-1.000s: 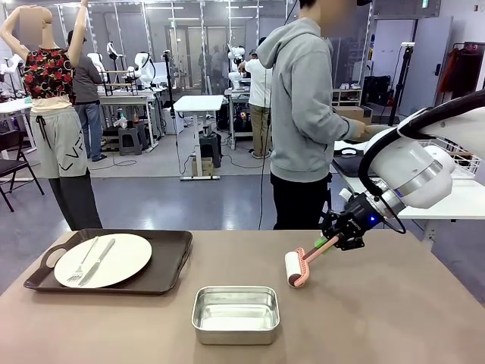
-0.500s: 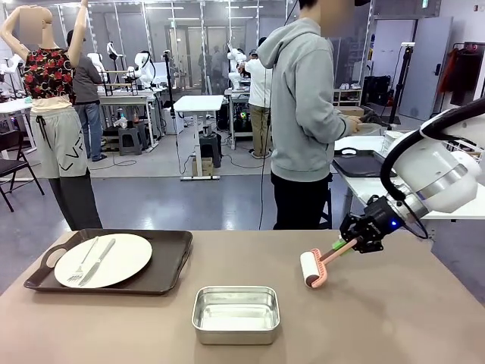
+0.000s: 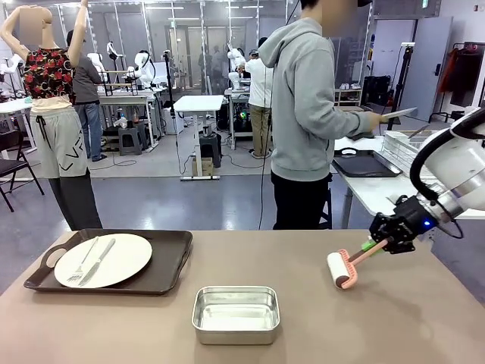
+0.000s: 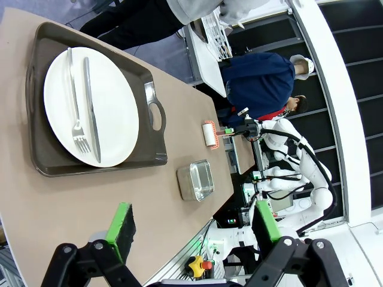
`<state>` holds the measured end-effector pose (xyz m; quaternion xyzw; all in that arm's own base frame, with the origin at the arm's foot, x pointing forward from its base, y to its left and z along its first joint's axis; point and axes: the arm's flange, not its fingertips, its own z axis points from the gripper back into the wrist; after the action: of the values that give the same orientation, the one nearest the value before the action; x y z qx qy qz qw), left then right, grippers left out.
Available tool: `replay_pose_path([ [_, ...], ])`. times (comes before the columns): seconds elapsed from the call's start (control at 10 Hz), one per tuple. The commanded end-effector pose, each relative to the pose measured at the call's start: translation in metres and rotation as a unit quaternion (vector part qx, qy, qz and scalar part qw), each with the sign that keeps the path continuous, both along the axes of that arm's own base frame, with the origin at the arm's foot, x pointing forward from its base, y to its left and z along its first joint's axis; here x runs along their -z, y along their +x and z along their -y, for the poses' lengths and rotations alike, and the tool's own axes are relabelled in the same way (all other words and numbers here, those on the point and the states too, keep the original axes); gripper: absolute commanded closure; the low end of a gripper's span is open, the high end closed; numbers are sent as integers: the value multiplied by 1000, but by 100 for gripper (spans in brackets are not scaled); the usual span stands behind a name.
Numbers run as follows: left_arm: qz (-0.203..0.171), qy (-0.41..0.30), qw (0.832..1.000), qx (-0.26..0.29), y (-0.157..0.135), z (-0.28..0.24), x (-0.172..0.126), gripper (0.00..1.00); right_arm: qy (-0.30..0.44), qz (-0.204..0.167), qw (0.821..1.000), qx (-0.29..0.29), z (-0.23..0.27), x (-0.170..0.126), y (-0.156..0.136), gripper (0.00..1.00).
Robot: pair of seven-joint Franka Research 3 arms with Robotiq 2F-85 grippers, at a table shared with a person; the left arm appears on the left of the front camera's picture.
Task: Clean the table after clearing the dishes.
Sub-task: When the left (or right) Handle tray is removed, use the left hand (or right hand) to clean the left (or right) side of the table with the Lint Roller.
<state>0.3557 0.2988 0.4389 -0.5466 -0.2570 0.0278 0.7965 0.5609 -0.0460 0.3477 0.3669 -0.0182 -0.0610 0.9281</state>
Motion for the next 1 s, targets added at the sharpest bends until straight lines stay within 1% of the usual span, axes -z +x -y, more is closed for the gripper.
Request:
replay_pose_path([
  [0.0,4,1,1000,0,-2,-1,-2,0,-35,-2,999,-11,32,17,5,79],
  [0.1,4,1,1000,0,-2,-1,-2,0,-44,-9,999,14,52,17,6,79],
  [0.4,4,1,1000,0,-2,-1,-2,0,-70,-35,997,28,97,14,5,79],
  [0.6,4,1,1000,0,-2,-1,-2,0,-85,-45,995,41,120,6,0,79],
  [0.7,4,1,1000,0,-2,-1,-2,0,-105,-51,992,52,130,3,-3,79],
  [0.9,4,1,1000,0,-2,-1,-2,0,-139,-59,986,77,147,-15,-12,79],
])
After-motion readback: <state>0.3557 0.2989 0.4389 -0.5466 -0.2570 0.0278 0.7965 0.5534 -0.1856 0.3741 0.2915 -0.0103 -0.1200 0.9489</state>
